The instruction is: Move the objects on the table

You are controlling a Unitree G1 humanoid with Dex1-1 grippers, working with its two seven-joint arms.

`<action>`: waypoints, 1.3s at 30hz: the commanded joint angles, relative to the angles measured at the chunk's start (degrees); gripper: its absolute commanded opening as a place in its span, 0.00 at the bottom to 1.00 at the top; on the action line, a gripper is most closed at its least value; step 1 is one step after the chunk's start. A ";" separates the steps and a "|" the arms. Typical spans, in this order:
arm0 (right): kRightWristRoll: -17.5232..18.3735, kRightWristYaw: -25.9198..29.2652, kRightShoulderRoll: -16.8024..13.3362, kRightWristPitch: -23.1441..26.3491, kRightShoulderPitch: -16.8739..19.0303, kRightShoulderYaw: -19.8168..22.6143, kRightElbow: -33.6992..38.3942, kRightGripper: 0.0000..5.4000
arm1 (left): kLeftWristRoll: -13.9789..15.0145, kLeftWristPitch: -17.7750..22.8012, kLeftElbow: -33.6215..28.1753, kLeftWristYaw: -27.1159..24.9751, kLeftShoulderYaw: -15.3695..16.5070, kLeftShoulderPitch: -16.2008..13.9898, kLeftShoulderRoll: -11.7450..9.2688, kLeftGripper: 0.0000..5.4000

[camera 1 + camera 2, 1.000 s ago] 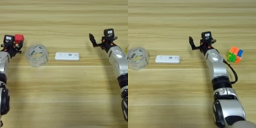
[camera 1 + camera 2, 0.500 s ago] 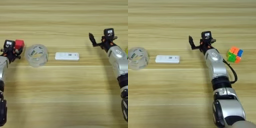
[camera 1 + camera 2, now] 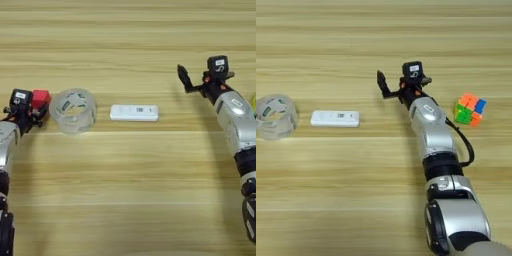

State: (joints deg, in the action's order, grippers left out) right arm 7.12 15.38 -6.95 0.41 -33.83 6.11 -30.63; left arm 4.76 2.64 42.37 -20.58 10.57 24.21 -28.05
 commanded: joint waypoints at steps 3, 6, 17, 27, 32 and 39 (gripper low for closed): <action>0.28 0.15 -0.10 0.13 -0.27 -0.26 0.63 1.00 | -0.16 1.19 -1.16 0.16 -0.64 -0.60 0.73 0.60; 0.18 0.22 0.02 0.11 -0.26 -0.50 0.59 1.00 | -0.09 1.18 -1.20 0.28 -0.58 -0.53 0.87 0.65; 0.24 0.49 -0.35 0.22 0.17 -0.68 1.23 1.00 | 0.30 -0.31 -2.12 1.76 0.15 -0.36 1.52 0.84; 0.07 0.69 -0.29 0.40 0.39 -1.02 1.53 1.00 | 1.68 -1.37 -3.22 1.69 1.40 -0.17 2.48 1.00; -0.10 0.93 -0.18 0.76 0.35 -1.71 1.95 1.00 | 3.35 -3.30 -6.28 0.86 2.09 -0.56 3.64 1.00; -0.14 1.37 -0.27 1.04 0.42 -2.24 2.45 1.00 | 2.69 -5.65 -5.78 4.15 3.31 0.22 3.95 1.00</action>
State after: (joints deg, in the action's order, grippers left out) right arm 7.08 16.60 -6.97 0.66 -33.55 4.20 -29.03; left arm 7.25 -1.97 36.20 -17.93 12.83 23.88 -23.83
